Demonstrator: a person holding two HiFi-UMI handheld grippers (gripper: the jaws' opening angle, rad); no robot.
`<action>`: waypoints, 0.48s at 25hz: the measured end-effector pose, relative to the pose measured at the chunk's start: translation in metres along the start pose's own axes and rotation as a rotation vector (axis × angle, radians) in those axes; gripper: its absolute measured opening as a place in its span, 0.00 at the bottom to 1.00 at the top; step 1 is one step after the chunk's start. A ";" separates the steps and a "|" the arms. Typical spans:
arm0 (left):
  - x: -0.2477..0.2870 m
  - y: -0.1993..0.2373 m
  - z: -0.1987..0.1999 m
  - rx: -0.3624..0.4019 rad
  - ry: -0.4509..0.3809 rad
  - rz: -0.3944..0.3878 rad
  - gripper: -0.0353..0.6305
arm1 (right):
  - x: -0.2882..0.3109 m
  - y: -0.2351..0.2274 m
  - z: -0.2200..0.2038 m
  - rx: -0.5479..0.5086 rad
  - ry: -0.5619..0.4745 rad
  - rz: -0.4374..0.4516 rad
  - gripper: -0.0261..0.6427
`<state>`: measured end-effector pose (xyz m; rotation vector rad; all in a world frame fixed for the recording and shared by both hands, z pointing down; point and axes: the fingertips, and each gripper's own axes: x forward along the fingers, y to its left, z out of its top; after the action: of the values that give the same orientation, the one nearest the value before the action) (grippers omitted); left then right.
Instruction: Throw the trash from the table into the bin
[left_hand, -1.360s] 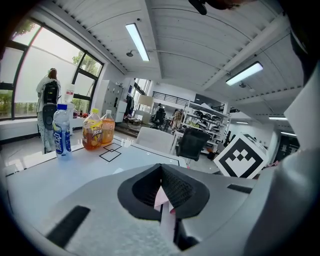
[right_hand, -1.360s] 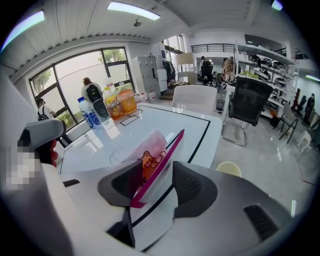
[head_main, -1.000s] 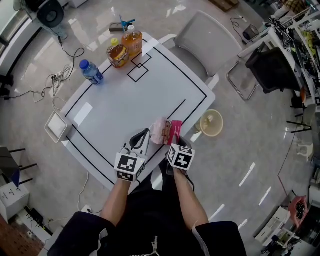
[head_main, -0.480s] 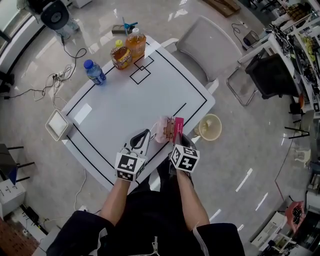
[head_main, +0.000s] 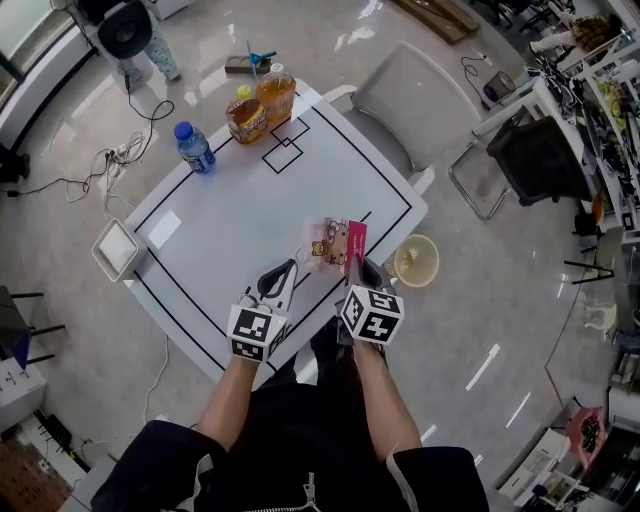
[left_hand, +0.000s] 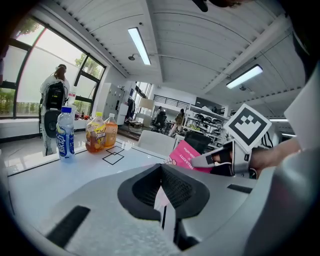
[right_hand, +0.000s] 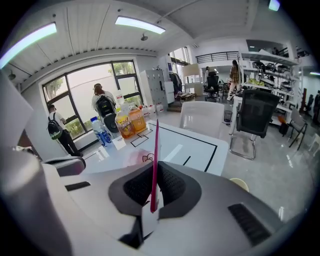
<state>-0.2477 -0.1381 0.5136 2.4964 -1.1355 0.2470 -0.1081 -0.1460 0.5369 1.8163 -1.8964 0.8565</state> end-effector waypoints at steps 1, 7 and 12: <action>0.000 0.002 0.000 0.001 0.000 0.002 0.06 | -0.001 0.003 0.006 -0.005 -0.012 0.006 0.06; -0.007 0.005 0.001 0.003 -0.001 0.024 0.06 | -0.010 0.014 0.031 -0.028 -0.076 0.041 0.06; -0.008 0.001 0.003 0.025 0.000 0.037 0.06 | -0.016 0.016 0.043 -0.033 -0.117 0.073 0.06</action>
<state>-0.2535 -0.1338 0.5088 2.4991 -1.1864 0.2733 -0.1161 -0.1623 0.4915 1.8242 -2.0479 0.7533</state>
